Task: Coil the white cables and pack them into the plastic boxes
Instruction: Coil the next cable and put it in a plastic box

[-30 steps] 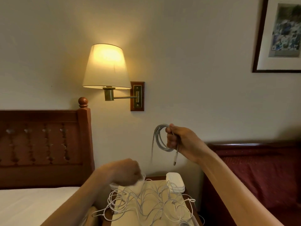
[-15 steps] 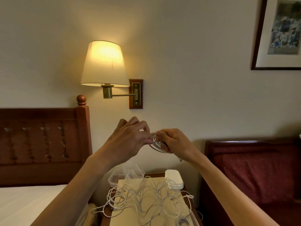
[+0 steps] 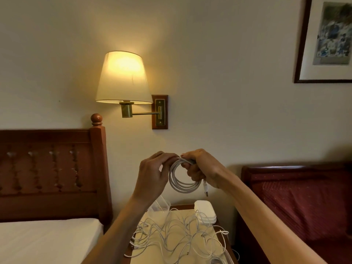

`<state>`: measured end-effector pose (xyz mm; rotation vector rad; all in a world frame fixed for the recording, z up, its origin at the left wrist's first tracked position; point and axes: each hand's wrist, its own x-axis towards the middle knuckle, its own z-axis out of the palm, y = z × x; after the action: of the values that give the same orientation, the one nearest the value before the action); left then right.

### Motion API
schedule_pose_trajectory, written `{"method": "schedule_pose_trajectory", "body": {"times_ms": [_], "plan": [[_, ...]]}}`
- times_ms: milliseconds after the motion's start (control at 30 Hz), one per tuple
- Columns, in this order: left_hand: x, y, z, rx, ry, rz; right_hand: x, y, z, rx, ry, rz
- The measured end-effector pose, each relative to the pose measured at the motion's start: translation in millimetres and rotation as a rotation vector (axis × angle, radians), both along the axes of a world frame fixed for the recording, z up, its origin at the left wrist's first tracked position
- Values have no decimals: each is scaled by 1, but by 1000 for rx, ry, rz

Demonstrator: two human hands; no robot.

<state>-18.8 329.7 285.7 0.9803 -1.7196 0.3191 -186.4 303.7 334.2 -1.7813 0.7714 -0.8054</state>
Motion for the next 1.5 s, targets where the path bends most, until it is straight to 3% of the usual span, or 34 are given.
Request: {"method": "schedule_pose_trajectory", "body": {"times_ms": [167,300,400,567,667,733,933,1133,1400,1500], "plan": [[-6,9,11,753,578,-285,4,-1,-12,-85,-10,-143],[-5,13,16,980,812,-365,8,-3,-18,-276,-5,-352],[-3,16,17,1001,873,-463,8,-6,-20,-330,-22,-422],[-14,20,7,885,663,-460,10,-8,-24,-236,-40,-460],[-13,16,0,817,745,-615,7,-9,-19,-119,-130,-408],[-8,16,-2,804,733,-701,4,-8,-16,-146,-160,-350],[-3,10,-8,754,670,-594,0,-8,-25,-261,-205,-194],[-2,7,-10,746,614,-534,3,-6,-33,-507,6,-284],[-5,5,-11,769,574,-518,8,-6,-43,-418,75,-431],[-2,4,-10,777,624,-546,6,-9,-44,-231,-3,-362]]}}
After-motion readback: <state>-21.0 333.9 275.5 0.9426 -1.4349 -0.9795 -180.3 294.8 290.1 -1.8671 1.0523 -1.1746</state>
